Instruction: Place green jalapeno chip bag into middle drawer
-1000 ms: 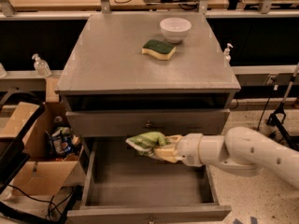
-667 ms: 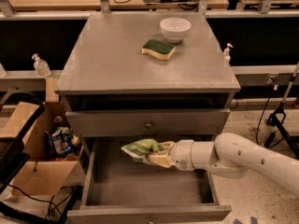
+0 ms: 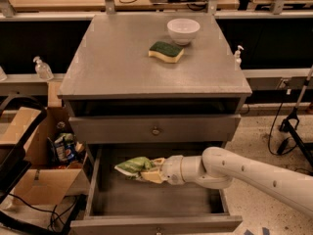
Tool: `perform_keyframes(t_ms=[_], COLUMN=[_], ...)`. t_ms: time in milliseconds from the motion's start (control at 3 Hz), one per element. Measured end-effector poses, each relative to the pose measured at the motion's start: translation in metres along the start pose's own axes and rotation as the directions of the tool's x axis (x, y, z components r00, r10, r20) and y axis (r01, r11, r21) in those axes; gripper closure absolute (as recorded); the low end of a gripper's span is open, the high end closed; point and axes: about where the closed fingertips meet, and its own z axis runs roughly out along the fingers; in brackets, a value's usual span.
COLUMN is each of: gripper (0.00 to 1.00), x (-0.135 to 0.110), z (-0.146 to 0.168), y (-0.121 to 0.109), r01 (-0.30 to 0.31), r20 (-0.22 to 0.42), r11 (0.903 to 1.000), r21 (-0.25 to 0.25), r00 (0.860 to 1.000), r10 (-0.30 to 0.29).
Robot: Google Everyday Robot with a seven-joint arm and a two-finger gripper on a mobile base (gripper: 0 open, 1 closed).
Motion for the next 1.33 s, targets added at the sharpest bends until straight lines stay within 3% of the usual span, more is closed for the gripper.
perform_keyframes(t_ms=[667, 1000, 1333], gripper=[0.58, 0.27, 0.04], x=[0.0008, 0.0003, 0.0001], z=[0.0042, 0.0063, 0.0076], y=[0.0031, 0.0047, 0.0057], r01=[-0.003, -0.003, -0.002], r20=[0.001, 0.001, 0.001], r11=[0.9999, 0.9999, 0.9998], r21=[-0.01, -0.015, -0.018], r00=[1.0, 1.0, 1.0], r10=[0.003, 0.003, 0.002])
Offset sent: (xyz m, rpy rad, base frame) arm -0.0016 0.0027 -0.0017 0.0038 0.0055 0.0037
